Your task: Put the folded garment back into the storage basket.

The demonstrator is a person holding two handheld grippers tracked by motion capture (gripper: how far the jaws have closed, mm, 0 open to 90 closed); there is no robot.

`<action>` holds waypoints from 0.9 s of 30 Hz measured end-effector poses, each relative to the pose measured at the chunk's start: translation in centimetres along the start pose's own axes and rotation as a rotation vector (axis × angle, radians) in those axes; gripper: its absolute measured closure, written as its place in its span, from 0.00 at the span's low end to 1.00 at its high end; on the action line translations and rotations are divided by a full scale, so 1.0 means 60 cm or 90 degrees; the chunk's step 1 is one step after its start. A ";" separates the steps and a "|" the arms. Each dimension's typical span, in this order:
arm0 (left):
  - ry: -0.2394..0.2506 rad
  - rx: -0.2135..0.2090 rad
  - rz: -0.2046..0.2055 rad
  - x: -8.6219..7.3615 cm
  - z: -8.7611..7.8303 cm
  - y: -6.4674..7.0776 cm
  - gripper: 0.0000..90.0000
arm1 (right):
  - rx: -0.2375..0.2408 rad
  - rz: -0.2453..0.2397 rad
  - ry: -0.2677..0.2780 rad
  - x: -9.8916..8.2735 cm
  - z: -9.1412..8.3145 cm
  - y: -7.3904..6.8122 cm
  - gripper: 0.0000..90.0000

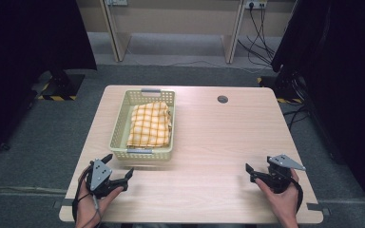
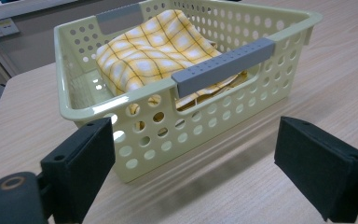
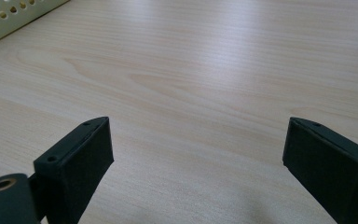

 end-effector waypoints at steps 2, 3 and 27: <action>-0.001 0.000 -0.001 -0.002 0.000 0.000 0.13 | -0.001 -0.001 0.001 -0.001 -0.001 0.001 0.10; -0.002 0.001 -0.001 -0.003 0.001 -0.001 0.13 | -0.002 0.000 0.001 -0.002 -0.001 0.002 0.10; -0.011 0.012 -0.004 -0.017 0.007 -0.006 0.13 | -0.027 0.002 0.007 -0.019 -0.012 0.018 0.10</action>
Point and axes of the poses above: each handheld gripper's, and its own axes: z roughly forward along the jaws, x roughly out of its top, y roughly to its right, the point moved 3 cm from there along z, roughly forward along the jaws, and after that the axes turned 6 degrees about y, right-handed, at the moved point
